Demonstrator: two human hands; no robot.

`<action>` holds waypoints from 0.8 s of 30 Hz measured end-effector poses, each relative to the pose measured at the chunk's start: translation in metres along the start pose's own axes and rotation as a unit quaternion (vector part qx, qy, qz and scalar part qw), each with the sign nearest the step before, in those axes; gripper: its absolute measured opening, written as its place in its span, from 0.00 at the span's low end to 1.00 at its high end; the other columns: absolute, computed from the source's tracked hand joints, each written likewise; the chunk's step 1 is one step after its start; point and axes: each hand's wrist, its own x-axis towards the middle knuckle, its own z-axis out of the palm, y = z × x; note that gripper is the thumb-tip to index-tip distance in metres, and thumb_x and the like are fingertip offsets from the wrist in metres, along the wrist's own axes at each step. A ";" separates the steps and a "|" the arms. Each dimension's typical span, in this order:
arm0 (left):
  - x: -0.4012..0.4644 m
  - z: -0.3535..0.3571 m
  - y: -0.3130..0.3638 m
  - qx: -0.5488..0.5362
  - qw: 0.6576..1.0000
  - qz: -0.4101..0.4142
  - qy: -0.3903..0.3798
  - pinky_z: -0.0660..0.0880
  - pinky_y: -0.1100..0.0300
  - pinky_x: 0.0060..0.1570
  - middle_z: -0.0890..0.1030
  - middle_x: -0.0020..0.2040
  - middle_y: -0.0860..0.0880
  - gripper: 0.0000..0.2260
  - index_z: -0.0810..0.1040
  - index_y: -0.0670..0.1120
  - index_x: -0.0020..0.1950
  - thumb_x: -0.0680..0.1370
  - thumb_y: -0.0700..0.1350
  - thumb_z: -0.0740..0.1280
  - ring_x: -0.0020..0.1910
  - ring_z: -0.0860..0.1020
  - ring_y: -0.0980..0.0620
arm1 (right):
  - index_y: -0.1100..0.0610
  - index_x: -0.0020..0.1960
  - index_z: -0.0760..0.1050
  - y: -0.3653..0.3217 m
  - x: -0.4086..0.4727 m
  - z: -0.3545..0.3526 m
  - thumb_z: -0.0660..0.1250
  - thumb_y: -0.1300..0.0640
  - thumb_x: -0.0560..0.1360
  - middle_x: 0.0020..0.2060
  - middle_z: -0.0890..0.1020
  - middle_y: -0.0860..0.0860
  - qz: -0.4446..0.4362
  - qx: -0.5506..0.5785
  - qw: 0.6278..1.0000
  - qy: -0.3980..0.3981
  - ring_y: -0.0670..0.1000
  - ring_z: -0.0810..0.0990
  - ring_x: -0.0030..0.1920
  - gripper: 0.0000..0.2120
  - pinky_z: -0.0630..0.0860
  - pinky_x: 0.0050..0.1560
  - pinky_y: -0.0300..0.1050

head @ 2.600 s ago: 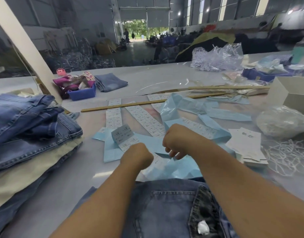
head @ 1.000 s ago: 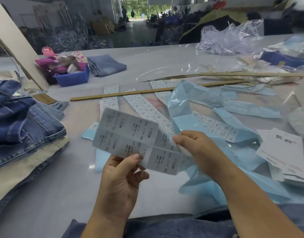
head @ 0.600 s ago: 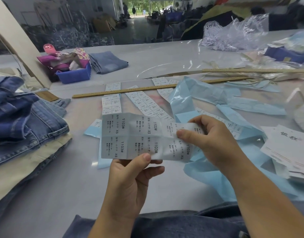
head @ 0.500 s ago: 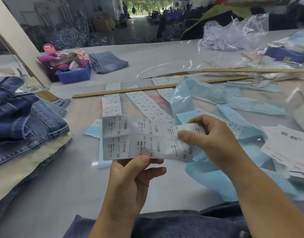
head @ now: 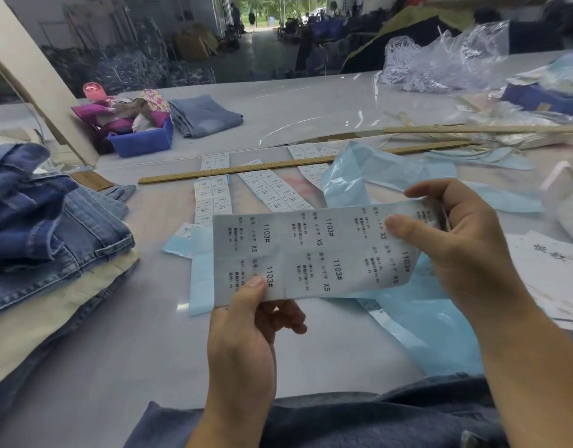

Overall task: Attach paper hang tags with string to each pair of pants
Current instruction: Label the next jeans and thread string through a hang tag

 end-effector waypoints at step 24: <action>0.000 0.003 -0.012 0.086 0.988 -0.109 -0.066 0.76 0.60 0.29 0.85 0.45 0.44 0.10 0.84 0.48 0.47 0.67 0.42 0.72 0.35 0.82 0.48 | 0.54 0.50 0.80 -0.002 -0.015 0.037 0.74 0.41 0.65 0.46 0.84 0.56 0.153 0.086 0.975 -0.134 0.54 0.83 0.46 0.20 0.79 0.49 0.51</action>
